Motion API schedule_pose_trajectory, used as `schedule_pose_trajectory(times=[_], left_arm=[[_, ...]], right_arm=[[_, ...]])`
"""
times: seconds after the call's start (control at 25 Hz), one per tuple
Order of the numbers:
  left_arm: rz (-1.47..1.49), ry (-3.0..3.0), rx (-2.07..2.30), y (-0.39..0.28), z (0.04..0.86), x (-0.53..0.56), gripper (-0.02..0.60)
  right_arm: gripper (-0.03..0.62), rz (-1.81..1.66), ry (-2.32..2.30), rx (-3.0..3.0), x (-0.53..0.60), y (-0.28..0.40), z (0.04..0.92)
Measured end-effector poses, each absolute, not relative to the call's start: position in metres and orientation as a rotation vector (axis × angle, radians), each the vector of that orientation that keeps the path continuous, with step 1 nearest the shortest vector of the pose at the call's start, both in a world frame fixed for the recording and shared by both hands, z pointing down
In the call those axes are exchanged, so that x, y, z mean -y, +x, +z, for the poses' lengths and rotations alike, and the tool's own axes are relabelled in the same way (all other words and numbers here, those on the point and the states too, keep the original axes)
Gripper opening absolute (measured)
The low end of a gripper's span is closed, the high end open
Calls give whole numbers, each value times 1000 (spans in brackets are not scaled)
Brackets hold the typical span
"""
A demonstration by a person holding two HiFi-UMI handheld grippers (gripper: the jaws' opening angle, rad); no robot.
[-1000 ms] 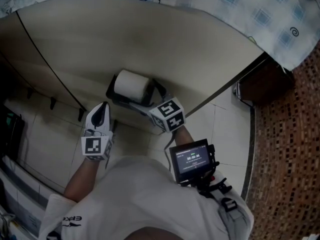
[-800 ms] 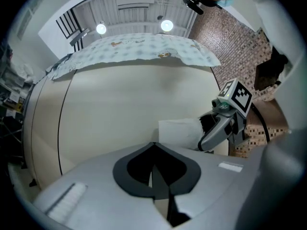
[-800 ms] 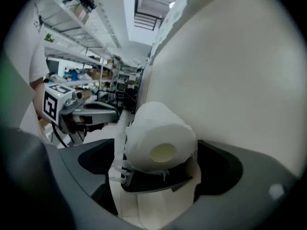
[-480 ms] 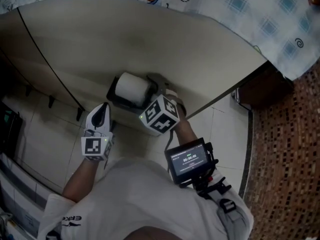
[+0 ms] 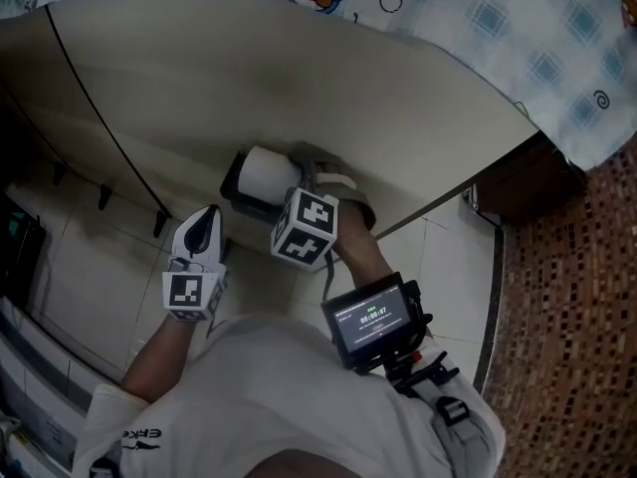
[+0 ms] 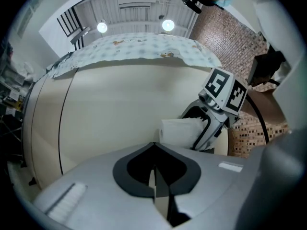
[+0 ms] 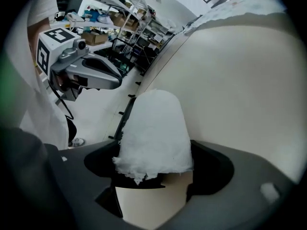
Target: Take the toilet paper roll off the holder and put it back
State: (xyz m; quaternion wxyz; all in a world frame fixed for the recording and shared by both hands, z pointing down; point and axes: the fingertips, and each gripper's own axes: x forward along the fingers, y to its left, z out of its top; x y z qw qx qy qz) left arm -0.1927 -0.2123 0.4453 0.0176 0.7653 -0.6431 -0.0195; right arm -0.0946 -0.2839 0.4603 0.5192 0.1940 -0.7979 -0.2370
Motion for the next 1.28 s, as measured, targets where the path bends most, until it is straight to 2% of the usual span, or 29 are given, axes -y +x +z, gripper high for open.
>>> schedule_pose_trajectory(times=[0.52,0.92,1.28], left_arm=[[-57,2447,1940,-179,450,209,2],[-129,2542,1846,-144,430,221,2],[-141,2606,1797,-124,421,227,2]], right_arm=[[443,-760,773,1985,276,-72,423],[442,-718,1052,1974,251,10,406],[442,-601,1173,1896,229,75,428]])
